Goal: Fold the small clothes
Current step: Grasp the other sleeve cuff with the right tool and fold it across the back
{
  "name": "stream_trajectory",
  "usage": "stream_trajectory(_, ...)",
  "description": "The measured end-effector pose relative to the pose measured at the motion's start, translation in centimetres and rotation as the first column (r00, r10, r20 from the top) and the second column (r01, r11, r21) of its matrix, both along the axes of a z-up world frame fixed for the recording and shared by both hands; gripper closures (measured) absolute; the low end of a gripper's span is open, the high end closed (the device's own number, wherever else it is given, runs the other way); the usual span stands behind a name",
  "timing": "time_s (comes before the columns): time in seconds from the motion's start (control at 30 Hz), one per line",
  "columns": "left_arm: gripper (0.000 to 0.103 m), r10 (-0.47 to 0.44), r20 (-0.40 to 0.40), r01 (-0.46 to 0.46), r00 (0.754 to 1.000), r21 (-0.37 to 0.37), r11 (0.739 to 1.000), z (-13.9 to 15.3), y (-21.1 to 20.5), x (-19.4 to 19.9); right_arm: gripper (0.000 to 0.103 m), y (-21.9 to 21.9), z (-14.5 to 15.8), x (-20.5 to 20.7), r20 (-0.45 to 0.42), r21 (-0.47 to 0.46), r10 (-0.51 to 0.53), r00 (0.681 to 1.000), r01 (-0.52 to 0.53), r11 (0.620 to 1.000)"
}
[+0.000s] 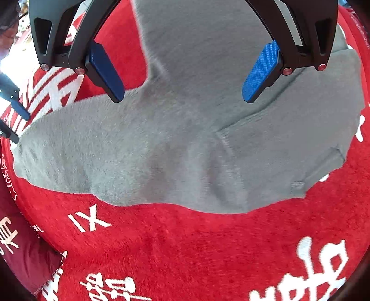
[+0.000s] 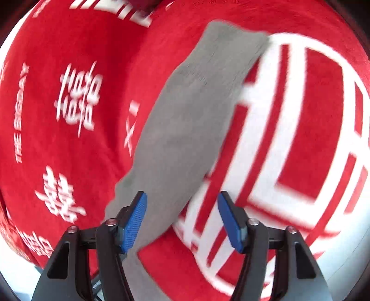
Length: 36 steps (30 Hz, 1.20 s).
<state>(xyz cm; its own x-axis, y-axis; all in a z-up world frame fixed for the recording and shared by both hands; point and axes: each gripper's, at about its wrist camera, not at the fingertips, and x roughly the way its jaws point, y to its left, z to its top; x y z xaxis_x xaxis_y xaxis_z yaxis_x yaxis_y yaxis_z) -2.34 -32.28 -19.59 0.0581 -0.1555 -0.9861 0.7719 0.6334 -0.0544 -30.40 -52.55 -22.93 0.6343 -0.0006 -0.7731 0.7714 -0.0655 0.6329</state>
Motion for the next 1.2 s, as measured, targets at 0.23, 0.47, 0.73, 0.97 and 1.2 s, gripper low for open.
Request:
stream_trajectory(0.23,0.001,-0.01,0.006,0.01,1.0,0.011,1.0,-0.9,-2.4,-1.8,0.041,-3.2,-0.2,0.8,0.055,-0.042,-0.015,0.998,0.017,0.999)
stream_trajectory(0.47,0.001,0.015,0.127,-0.019,0.992,0.029,0.999,-1.2,-4.5,-2.2,0.096,-3.8,-0.2,2.0,0.206,0.004,-0.021,0.978,0.02,1.0)
stream_trajectory(0.73,0.001,-0.085,0.133,0.075,0.987,0.074,0.994,-3.4,-6.3,-3.5,0.096,-2.5,4.5,7.3,0.468,-0.047,0.119,0.876,-0.11,0.993)
stream_trajectory(0.97,0.001,0.048,0.069,-0.041,0.996,-0.099,0.994,0.9,-0.9,0.3,0.096,1.2,8.3,16.1,0.537,-0.129,0.31,0.784,-0.287,0.949)
stream_trajectory(1.2,0.001,0.186,0.146,-0.172,0.972,-0.1,0.98,3.1,11.2,6.5,0.096,10.2,9.5,27.1,0.492,-0.21,0.562,0.665,-0.536,0.818)
